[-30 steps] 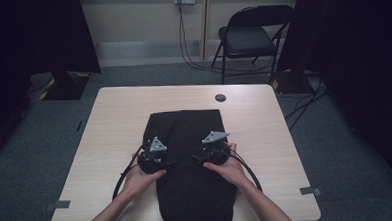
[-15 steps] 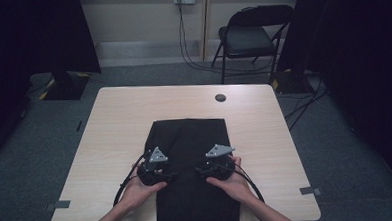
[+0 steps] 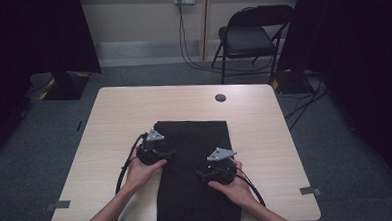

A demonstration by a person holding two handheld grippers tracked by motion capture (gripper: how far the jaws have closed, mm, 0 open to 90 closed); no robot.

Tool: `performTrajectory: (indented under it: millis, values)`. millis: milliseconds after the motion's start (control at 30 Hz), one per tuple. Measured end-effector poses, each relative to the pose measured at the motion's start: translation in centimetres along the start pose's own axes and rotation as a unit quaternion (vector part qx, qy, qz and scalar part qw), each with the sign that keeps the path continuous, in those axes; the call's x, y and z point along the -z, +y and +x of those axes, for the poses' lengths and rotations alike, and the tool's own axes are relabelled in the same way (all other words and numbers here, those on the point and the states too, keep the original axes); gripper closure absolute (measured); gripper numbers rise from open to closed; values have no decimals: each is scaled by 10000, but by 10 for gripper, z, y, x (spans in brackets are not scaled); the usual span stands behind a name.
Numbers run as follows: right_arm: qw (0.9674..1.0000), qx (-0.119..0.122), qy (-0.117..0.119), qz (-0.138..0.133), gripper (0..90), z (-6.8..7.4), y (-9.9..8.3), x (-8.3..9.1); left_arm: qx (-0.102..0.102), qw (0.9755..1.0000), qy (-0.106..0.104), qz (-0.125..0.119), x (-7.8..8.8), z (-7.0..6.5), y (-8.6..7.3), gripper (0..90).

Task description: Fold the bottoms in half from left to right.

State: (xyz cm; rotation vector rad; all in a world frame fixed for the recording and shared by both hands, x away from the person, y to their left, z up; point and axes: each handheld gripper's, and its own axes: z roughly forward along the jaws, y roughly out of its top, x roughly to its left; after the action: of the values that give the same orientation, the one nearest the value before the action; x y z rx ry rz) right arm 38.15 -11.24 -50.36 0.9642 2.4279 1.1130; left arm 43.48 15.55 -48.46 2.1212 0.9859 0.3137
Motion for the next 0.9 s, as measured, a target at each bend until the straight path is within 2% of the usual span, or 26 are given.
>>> performTrajectory:
  millis: [67,233,267,333,433,500,567,600,633,700,767,800,833,900]
  values:
    - [10000,6,-5,13,262,1,-1,2,-199,9998,72,-24,-3,-4,-6,476]
    - [9999,60,79,71,262,7,-6,9,-280,9994,118,162,0,-19,-8,453]
    - [9998,88,118,96,262,8,-8,12,-244,9996,5,174,2,-22,-10,450]
    - [9997,120,165,109,262,13,-13,18,-345,9991,-123,202,8,-24,-15,449]
    - [9990,250,279,245,262,21,-16,25,-311,9984,-397,241,16,-25,-20,457]
    - [9983,324,394,267,268,19,-17,27,-240,9984,-489,179,19,-22,-20,459]
    - [9979,255,520,293,346,13,-14,29,-117,9988,-452,109,22,-18,-13,461]
    - [9979,160,598,215,381,9,-11,30,-133,9993,-353,-3,24,-17,-7,453]
    - [9982,97,589,-9,361,5,-6,32,-176,9994,-274,-151,27,-14,-1,454]
    - [9986,47,340,-397,343,-4,5,36,41,9990,-260,-373,30,-5,11,453]
    - [9981,-161,354,-481,340,-18,15,35,148,9989,-120,-438,30,4,18,438]
    - [9980,-215,274,-519,333,-24,19,34,268,9984,-77,-487,30,9,20,437]
    - [9980,-250,178,-551,340,-31,23,33,304,9982,-68,-507,29,13,22,437]
    - [9973,-303,170,-651,362,-44,29,33,461,9972,71,-584,27,20,24,440]
